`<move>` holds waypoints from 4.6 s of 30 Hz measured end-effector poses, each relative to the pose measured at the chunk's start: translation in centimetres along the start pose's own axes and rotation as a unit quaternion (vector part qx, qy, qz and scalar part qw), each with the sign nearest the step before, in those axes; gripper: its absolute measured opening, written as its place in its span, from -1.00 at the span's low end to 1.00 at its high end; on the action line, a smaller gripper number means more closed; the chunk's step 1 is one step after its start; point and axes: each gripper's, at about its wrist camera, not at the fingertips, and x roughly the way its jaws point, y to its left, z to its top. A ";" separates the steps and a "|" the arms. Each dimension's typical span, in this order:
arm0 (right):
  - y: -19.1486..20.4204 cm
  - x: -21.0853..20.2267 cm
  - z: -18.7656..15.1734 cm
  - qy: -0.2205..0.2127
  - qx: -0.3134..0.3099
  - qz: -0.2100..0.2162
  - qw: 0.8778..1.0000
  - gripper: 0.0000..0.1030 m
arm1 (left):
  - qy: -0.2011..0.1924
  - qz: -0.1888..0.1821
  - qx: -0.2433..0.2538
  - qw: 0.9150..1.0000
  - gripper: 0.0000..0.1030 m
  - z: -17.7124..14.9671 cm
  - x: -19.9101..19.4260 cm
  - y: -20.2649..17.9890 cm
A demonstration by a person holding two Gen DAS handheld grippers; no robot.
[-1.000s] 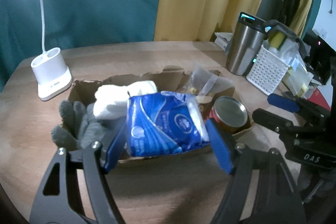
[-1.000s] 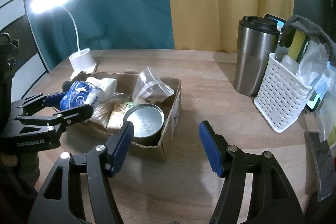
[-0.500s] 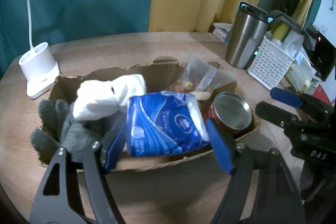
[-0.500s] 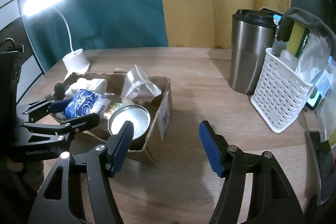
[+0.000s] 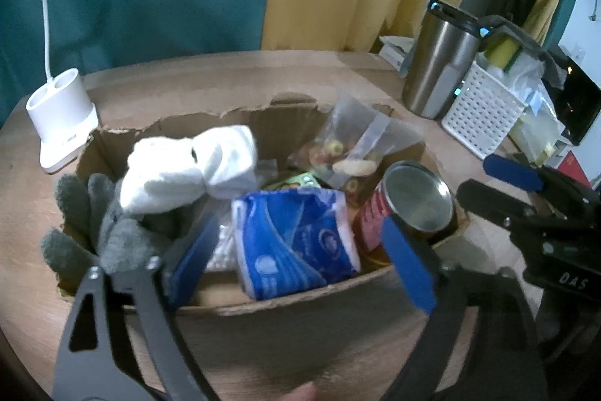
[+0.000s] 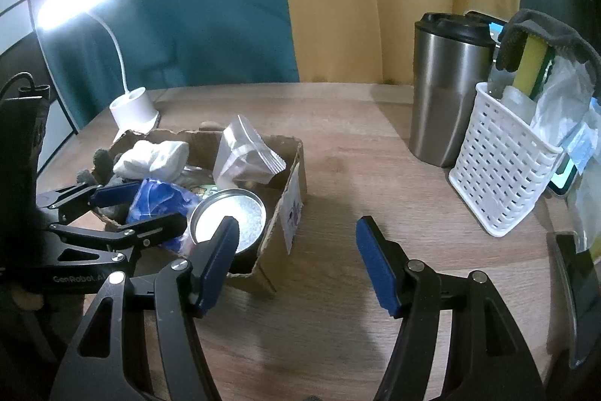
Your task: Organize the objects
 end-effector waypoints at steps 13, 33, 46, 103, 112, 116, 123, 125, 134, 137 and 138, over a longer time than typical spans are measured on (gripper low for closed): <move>1.9 -1.2 -0.2 -0.009 -0.010 -0.004 1.000 0.32 | -0.026 0.007 0.002 1.000 0.82 -0.5 -2.6 0.8; 6.1 -2.8 -0.3 -0.016 -0.027 -0.007 0.999 0.32 | -0.066 0.018 0.003 0.998 0.82 -2.2 -7.2 3.6; 9.2 -3.2 -0.5 -0.013 -0.047 0.000 0.999 0.32 | -0.074 0.035 -0.016 0.997 0.82 -3.8 -9.4 6.4; 9.8 -3.8 -3.6 -0.001 -0.037 0.002 0.999 0.32 | -0.057 0.041 -0.011 0.998 0.82 -6.3 -10.3 6.2; 9.8 -3.7 -3.6 0.000 -0.037 0.001 0.999 0.32 | -0.056 0.038 -0.011 0.998 0.82 -6.4 -10.3 6.2; 9.8 -3.7 -3.7 0.000 -0.037 0.000 0.999 0.32 | -0.055 0.037 -0.012 0.998 0.82 -6.4 -10.3 6.2; 9.9 -3.8 -3.7 0.001 -0.037 0.001 0.999 0.32 | -0.054 0.037 -0.013 0.998 0.82 -6.5 -10.3 6.2; 9.9 -3.8 -3.7 0.001 -0.037 0.000 0.999 0.32 | -0.055 0.037 -0.012 0.998 0.82 -6.5 -10.3 6.2; 9.9 -3.9 -3.7 0.001 -0.038 0.000 0.999 0.32 | -0.056 0.037 -0.013 0.998 0.82 -6.7 -10.5 6.4; 9.9 -3.9 -3.7 0.001 -0.038 0.001 0.999 0.32 | -0.057 0.037 -0.013 0.998 0.82 -6.7 -10.6 6.4; 9.9 -3.9 -3.8 0.001 -0.039 0.001 0.999 0.32 | -0.057 0.037 -0.013 0.998 0.82 -6.8 -10.6 6.4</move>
